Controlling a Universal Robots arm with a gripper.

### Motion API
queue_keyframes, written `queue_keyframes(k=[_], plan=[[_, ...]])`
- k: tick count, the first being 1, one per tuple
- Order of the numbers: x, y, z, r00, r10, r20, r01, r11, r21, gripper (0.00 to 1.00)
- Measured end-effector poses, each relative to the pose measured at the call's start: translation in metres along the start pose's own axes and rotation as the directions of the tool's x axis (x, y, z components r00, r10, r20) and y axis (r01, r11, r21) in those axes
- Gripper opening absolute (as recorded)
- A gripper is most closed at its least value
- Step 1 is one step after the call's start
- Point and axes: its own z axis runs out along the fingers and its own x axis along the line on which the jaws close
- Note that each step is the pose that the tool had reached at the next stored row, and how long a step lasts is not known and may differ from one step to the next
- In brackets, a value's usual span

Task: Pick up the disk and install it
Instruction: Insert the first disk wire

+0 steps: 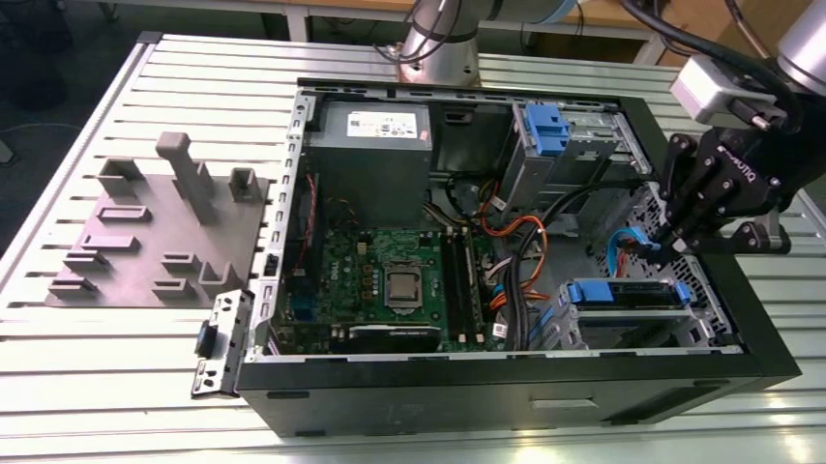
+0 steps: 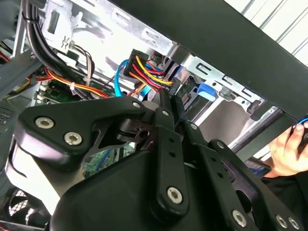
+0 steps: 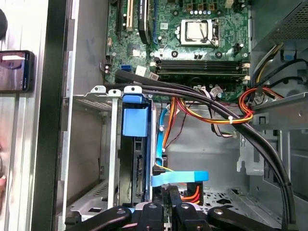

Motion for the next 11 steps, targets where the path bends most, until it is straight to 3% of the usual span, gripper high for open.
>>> queue_keyframes(k=[4,11], plan=[[0.0018,0.0040,0.0005,1.0000,-0.002,-0.0005,0.002,0.9998,0.0174,0.16],[0.0094,0.0096,0.0026,1.0000,-0.005,-0.0009,0.005,0.9993,0.0374,0.16]])
